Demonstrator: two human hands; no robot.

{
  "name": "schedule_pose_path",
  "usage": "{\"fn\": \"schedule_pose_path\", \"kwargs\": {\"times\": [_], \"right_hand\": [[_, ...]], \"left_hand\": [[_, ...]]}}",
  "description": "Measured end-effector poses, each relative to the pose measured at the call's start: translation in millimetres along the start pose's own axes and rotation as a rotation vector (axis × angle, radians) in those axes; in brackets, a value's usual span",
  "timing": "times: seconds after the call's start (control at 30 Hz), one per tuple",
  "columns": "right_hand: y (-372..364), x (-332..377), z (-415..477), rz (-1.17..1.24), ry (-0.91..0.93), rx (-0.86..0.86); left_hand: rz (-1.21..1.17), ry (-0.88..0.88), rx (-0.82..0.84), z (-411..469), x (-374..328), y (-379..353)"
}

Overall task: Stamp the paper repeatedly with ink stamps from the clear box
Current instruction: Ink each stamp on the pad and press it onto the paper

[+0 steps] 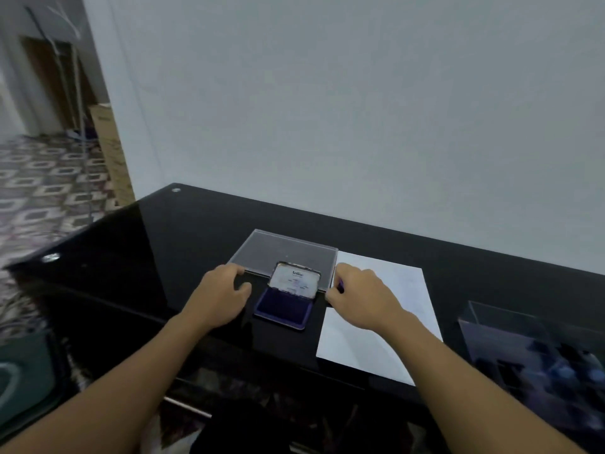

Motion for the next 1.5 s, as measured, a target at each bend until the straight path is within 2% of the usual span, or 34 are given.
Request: {"fn": "schedule_pose_path", "kwargs": {"times": [0.2,0.37,0.5,1.07,1.27,1.5], "right_hand": [[-38.2,51.0,9.0,0.008,0.11,0.075],[-50.5,72.7,22.2,-0.016,0.184,0.049],[-59.7,75.9,31.4,-0.048,0.212,0.037],[-100.9,75.1,29.2,-0.028,0.17,0.012],[-104.7,73.0,40.1,-0.007,0.189,0.04],[-103.0,72.8,19.4,-0.116,0.291,-0.004]], "left_hand": [[0.12,0.021,-0.015,1.6,46.9,-9.8],[0.222,0.005,-0.055,-11.4,54.5,-30.5],[0.273,-0.024,-0.125,-17.5,55.4,-36.2],[0.308,-0.029,-0.183,-18.1,52.8,-37.8],[0.313,-0.024,-0.2,-18.5,53.0,-39.0],[0.299,-0.015,-0.211,-19.3,52.8,-40.2]]}}
Point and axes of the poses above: each hand's wrist, its own z-axis towards the middle knuckle, its own y-axis out of the back of the hand, x = y × z, the point moved 1 cm from there along z, towards the middle knuckle, and after that the axes turned 12 degrees about -x, right-handed, at the moved point
